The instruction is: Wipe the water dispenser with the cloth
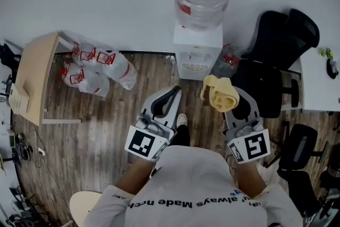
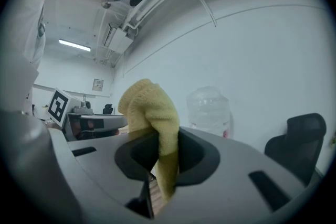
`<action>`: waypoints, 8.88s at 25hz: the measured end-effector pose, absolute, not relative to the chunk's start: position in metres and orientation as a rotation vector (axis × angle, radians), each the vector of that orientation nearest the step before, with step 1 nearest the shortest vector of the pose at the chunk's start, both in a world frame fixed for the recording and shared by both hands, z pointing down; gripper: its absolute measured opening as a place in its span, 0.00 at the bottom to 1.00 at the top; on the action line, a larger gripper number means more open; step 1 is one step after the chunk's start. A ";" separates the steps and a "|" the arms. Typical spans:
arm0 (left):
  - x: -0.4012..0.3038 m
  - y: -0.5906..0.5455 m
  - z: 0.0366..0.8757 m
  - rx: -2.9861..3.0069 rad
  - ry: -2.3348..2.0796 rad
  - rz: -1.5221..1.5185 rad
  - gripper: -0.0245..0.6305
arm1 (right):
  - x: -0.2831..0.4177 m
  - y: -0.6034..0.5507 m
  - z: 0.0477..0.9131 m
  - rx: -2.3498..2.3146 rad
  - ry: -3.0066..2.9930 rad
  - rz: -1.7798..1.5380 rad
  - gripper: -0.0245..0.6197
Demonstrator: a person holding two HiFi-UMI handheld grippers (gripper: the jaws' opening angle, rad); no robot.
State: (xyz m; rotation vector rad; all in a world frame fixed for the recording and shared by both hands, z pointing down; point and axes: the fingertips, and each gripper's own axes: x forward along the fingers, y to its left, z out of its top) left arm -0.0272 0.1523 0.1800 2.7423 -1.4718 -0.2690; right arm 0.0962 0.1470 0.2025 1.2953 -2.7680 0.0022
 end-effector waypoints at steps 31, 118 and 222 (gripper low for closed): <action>-0.092 -0.023 0.258 2.735 -1.382 -0.133 0.08 | 0.007 -0.030 0.267 1.299 -2.508 -0.225 0.14; -0.118 -0.043 0.339 2.567 -1.442 0.021 0.08 | -0.072 -0.206 0.583 0.898 -1.888 -0.180 0.12; -0.050 -0.048 0.333 2.622 -1.307 0.008 0.08 | 0.075 -0.212 0.542 1.031 -1.800 -0.205 0.13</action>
